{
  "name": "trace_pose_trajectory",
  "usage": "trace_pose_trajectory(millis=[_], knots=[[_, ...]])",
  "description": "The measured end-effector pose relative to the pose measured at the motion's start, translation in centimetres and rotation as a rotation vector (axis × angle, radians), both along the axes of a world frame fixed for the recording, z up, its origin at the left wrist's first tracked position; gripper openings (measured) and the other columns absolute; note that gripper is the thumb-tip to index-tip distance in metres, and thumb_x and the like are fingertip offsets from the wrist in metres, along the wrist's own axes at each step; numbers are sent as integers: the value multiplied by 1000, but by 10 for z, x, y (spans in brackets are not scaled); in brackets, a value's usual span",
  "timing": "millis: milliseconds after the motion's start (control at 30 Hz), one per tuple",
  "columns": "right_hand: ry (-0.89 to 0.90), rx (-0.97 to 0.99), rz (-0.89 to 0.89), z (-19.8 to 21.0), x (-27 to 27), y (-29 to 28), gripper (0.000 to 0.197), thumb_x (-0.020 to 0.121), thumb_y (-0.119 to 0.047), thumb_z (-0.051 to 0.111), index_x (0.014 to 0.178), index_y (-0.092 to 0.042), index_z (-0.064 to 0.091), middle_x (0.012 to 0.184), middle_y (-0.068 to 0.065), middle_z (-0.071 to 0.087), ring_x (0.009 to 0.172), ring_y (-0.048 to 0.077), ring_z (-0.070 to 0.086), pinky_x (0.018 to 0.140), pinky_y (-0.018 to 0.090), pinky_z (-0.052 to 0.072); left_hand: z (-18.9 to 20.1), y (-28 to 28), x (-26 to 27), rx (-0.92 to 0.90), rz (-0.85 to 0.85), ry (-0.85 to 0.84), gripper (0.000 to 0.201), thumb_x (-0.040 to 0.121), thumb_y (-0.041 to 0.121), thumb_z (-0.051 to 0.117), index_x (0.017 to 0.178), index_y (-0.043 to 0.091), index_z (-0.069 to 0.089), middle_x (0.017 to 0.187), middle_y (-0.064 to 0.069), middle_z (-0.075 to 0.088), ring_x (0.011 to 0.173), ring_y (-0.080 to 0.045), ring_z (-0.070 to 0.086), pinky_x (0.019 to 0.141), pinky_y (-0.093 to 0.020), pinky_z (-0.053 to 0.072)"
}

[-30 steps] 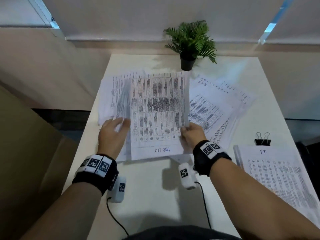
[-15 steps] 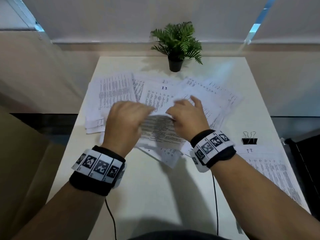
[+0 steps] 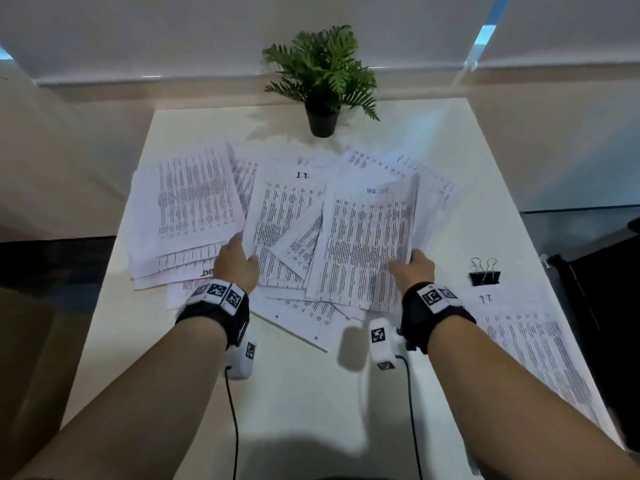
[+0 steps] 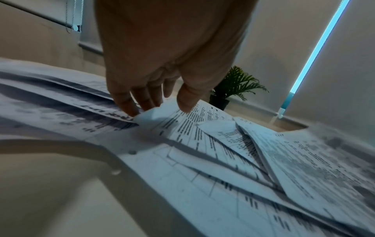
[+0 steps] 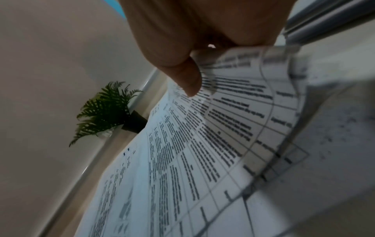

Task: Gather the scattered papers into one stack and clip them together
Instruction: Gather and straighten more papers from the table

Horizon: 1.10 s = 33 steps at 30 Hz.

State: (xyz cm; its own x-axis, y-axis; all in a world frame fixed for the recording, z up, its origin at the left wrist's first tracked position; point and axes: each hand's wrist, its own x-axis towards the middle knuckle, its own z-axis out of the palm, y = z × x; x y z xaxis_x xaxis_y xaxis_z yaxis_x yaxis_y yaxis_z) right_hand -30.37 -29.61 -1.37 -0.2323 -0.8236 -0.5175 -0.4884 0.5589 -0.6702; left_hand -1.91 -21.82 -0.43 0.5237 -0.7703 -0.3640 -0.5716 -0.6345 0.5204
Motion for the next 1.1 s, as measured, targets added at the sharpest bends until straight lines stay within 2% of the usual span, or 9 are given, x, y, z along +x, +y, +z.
trace_pose_trajectory(millis=[100, 200, 300, 367, 500, 667, 733, 933, 1100], knots=[[-22, 31, -25, -5, 7, 0, 69, 90, -12, 54, 149, -10, 19, 148, 15, 35, 127, 32, 45, 94, 30, 40, -3, -10, -3, -25, 8, 25, 50, 99, 20, 50, 146, 6, 37, 145, -18, 46, 130, -37, 46, 108, -42, 37], [67, 78, 69, -11, 8, -7, 56, 93, -10, 47, 145, -1, 28, 150, 16, 35, 135, 30, 39, 108, 30, 34, -6, -19, -5, -53, -19, 42, 36, 98, 16, 48, 130, 1, 51, 127, -21, 57, 115, -39, 54, 99, -46, 45], [329, -36, 113, -13, 4, -13, 36, 90, -16, 50, 123, -2, 51, 131, 19, 49, 119, 36, 49, 97, 40, 44, -8, -30, -10, -86, -24, 109, 31, 95, 10, 46, 119, -7, 55, 112, -27, 57, 101, -43, 58, 87, -47, 48], [433, -53, 93, -14, 0, -13, 43, 86, -19, 55, 128, -15, 48, 142, 11, 33, 125, 34, 38, 102, 47, 37, -3, -34, -18, -100, -35, 178, 39, 97, 16, 44, 133, 1, 49, 124, -21, 52, 100, -35, 58, 86, -41, 47], [279, -134, 106, -25, 1, -12, 63, 80, 1, 56, 139, -15, 40, 149, 9, 20, 128, 34, 34, 105, 39, 37, -2, -30, -29, -128, -70, 232, 66, 93, 34, 61, 149, 15, 30, 150, -7, 43, 135, -28, 43, 109, -38, 34], [169, -254, 222, -30, 1, -4, 64, 76, 13, 53, 137, -3, 43, 142, 11, 30, 121, 27, 48, 102, 26, 41, -11, -14, -21, -68, -149, 169, 73, 83, 13, 72, 146, 16, 35, 138, -8, 54, 127, -30, 52, 107, -41, 43], [253, -250, 292, -29, 2, 2, 63, 77, 9, 55, 137, -6, 45, 143, 10, 33, 124, 30, 44, 103, 33, 40, -9, 2, -18, 6, -188, 231, 86, 79, 6, 74, 151, 20, 29, 139, -6, 53, 124, -27, 54, 104, -40, 46], [529, -161, 465, -21, 9, 31, 54, 79, -14, 67, 129, -26, 51, 159, -1, 7, 143, 29, 12, 115, 51, 14, -5, 44, -29, -80, -35, 427, 84, 80, 44, 73, 149, 21, 32, 148, 2, 46, 136, -21, 43, 112, -36, 32], [496, -153, 484, -9, 13, 41, 64, 74, -12, 65, 132, -31, 46, 160, -2, -7, 146, 29, -2, 118, 50, 2, 0, 56, -52, -171, -50, 279, 68, 81, 16, 74, 141, 15, 42, 132, -6, 59, 121, -27, 57, 102, -34, 45]])
